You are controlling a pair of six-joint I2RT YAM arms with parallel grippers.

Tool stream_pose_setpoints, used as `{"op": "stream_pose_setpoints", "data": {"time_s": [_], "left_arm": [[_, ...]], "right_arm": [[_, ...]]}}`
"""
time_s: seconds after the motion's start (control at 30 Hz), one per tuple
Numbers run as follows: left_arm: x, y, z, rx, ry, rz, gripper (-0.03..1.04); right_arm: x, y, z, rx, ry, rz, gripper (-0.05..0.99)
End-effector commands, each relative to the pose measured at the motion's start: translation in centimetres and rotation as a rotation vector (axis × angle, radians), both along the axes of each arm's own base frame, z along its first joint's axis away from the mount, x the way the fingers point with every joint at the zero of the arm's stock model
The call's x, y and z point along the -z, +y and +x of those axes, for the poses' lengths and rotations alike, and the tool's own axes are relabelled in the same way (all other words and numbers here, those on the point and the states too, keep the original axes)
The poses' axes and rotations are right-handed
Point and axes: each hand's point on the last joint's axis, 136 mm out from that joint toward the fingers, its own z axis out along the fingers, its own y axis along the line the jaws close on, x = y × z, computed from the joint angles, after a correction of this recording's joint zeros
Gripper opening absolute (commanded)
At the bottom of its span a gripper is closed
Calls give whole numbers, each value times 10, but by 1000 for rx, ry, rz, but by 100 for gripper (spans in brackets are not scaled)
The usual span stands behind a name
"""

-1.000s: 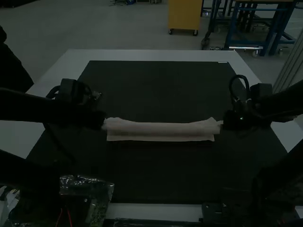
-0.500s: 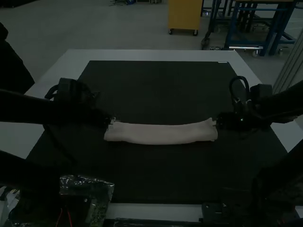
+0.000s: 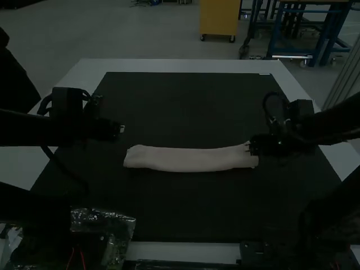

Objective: Fold the towel.

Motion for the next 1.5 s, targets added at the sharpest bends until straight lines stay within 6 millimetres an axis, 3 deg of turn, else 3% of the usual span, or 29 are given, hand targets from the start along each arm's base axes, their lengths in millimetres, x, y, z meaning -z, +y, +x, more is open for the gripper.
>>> {"op": "stream_pose_setpoints", "data": {"time_s": [0.0, 0.57, 0.63, 0.7, 0.77, 0.8, 0.93, 1.17, 1.4, 1.43, 1.47], "left_arm": [[-19, 2, 9, -6, -45, -12, 97], [-21, -2, 9, -8, -46, -48, 97], [-20, -2, 9, -7, -46, -48, 97], [-21, -2, 9, -9, -48, -49, 97], [-21, -1, 9, -9, -47, -52, 97], [-21, -2, 9, -7, -48, -52, 97], [-21, -3, 9, 1, -47, -58, 97], [-24, -3, 10, 0, -59, -59, 97], [-25, -5, 11, 2, -63, -67, 97], [-25, -5, 11, 2, -62, -67, 97], [-26, -4, 12, 0, -63, -67, 97]], "right_arm": [[-10, 9, 10, -3, -29, 17, 92], [23, 23, 5, -29, 45, 26, 90], [28, 32, -1, -55, 64, 33, 76], [32, 35, -7, -73, 76, 39, 46], [31, 35, -6, -68, 60, 43, 3], [31, 35, -6, -69, 57, 50, -2], [27, 27, -2, -32, 60, 84, -2], [-8, -12, 23, 76, -34, 100, -3], [13, 5, 4, 22, 37, 113, -1], [14, 7, 4, 20, 35, 106, 12], [15, 6, 5, 27, 34, 97, 37]]}}
